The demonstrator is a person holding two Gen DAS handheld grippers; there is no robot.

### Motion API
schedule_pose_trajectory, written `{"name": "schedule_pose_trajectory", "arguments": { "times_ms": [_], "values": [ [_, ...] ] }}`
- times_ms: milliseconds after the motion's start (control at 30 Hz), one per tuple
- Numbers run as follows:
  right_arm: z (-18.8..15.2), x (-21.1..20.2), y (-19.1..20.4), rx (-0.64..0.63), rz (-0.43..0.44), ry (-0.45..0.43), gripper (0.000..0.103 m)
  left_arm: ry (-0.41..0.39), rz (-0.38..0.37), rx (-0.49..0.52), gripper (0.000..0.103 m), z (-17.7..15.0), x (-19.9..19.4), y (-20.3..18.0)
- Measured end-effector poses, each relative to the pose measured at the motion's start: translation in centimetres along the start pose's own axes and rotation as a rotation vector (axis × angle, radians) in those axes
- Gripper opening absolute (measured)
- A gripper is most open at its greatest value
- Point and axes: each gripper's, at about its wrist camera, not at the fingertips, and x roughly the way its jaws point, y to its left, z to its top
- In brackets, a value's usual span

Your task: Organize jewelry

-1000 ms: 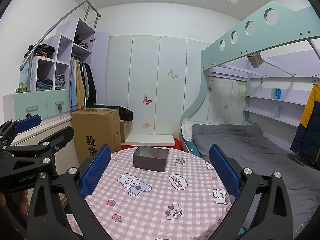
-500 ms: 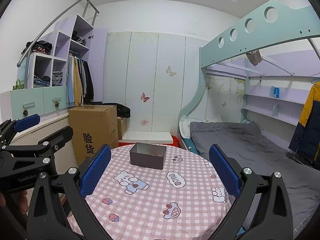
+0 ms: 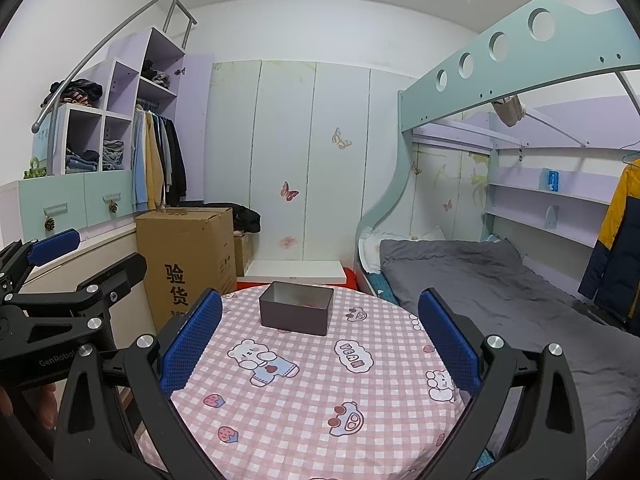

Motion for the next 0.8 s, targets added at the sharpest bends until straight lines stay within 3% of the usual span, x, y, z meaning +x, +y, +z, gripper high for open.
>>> {"name": "schedule_pose_trajectory", "arguments": {
  "times_ms": [800],
  "values": [
    [-0.6,0.9,-0.6,-0.004,-0.008,0.014,0.095,0.003,0.004,0.011,0.096,-0.1,1.0,-0.3]
  ]
}}
